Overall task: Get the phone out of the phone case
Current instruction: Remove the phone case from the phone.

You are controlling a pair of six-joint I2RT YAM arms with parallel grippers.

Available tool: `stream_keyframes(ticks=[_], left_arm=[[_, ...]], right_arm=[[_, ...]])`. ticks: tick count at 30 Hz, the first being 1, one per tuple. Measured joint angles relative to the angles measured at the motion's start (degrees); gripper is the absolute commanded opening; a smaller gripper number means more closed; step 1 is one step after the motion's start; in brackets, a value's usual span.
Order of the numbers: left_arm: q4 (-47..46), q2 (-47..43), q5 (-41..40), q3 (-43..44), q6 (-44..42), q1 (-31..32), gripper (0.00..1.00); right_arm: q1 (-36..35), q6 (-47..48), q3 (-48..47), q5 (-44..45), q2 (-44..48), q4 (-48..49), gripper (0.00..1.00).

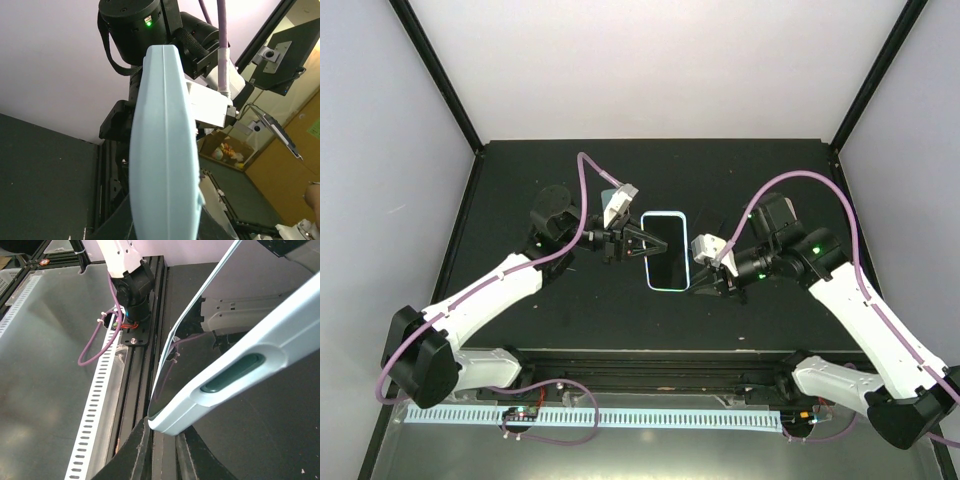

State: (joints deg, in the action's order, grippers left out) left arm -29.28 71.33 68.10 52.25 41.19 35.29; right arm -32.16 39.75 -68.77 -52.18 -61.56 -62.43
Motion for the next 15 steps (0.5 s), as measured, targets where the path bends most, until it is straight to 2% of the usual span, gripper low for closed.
stream_keyframes(ticks=[6,10,15], left_arm=[[-0.2,0.0,0.2,0.0,0.0,0.0,0.01],[-0.3,-0.1,0.1,-0.1,-0.1,-0.1,0.02],[0.2,-0.3,0.1,-0.1,-0.3,-0.1,0.01]], right_arm=[[-0.1,-0.1,-0.6,0.7,-0.7,-0.6,0.10],[-0.2,-0.8,-1.6,0.7,-1.9,-1.9,0.23],[-0.2,-0.2,-3.2,0.5,-3.2,-3.4,0.30]])
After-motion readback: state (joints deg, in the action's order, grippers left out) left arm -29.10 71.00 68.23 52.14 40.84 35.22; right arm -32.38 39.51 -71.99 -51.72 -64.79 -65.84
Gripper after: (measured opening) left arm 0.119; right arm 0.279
